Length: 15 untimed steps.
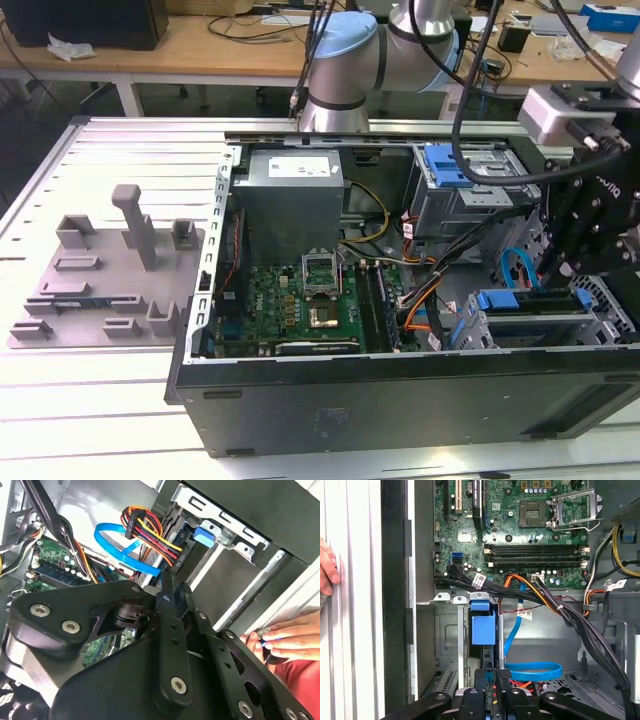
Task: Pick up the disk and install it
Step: 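Insert the second disk wire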
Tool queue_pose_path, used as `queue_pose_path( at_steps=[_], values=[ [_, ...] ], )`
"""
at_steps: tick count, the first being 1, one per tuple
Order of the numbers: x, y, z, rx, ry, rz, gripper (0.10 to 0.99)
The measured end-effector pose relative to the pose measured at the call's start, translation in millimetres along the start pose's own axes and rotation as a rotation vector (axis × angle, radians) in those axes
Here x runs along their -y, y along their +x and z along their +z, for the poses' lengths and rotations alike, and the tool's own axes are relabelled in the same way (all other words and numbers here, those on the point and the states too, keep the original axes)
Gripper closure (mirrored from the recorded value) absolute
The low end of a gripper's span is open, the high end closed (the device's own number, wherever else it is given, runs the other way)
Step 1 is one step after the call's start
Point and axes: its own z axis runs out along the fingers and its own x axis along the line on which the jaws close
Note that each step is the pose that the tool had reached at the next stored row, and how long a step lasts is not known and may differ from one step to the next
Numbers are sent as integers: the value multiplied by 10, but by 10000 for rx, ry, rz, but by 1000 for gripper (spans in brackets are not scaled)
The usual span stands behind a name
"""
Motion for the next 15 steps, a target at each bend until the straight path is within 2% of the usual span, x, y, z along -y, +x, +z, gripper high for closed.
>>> queue_pose_path(
  at_steps=[3,5,7,15],
  values=[
    [-7,-2,-65,1,30,3,867],
    [-9,-17,-132,1,68,3,980],
    [-11,-42,-198,-7,103,5,980],
    [-14,-60,-209,-24,119,7,980]
  ],
)
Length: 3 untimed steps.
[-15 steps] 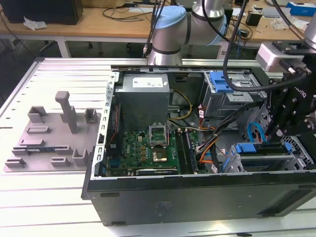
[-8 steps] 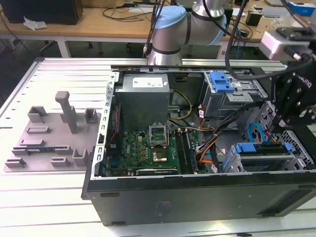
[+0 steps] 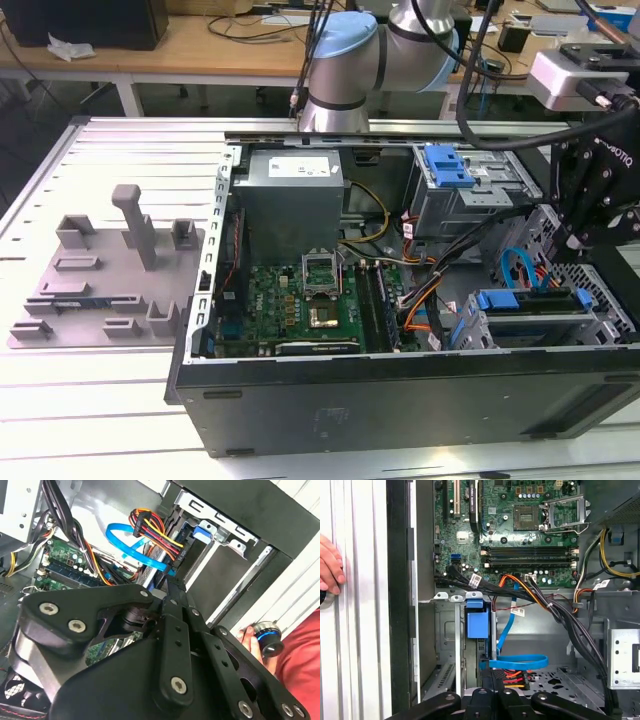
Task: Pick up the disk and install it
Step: 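Insert the second disk wire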
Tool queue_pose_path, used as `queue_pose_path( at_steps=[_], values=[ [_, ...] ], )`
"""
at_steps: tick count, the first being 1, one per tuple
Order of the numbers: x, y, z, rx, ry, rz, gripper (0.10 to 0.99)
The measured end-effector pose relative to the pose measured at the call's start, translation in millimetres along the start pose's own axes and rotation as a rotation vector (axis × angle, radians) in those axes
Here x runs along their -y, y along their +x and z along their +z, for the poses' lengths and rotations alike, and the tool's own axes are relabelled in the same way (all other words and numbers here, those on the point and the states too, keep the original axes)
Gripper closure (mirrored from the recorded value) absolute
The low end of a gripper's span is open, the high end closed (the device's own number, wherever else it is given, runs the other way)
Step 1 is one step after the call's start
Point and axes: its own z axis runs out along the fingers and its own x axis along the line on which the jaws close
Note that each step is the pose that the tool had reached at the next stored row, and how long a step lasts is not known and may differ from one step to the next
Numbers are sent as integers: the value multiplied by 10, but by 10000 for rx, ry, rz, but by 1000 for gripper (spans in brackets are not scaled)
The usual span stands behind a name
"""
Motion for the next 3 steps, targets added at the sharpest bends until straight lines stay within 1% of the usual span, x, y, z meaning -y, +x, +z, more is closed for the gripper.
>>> queue_pose_path(
  at_steps=[3],
  values=[
    [0,-1,0,0,0,0,980]
  ],
)
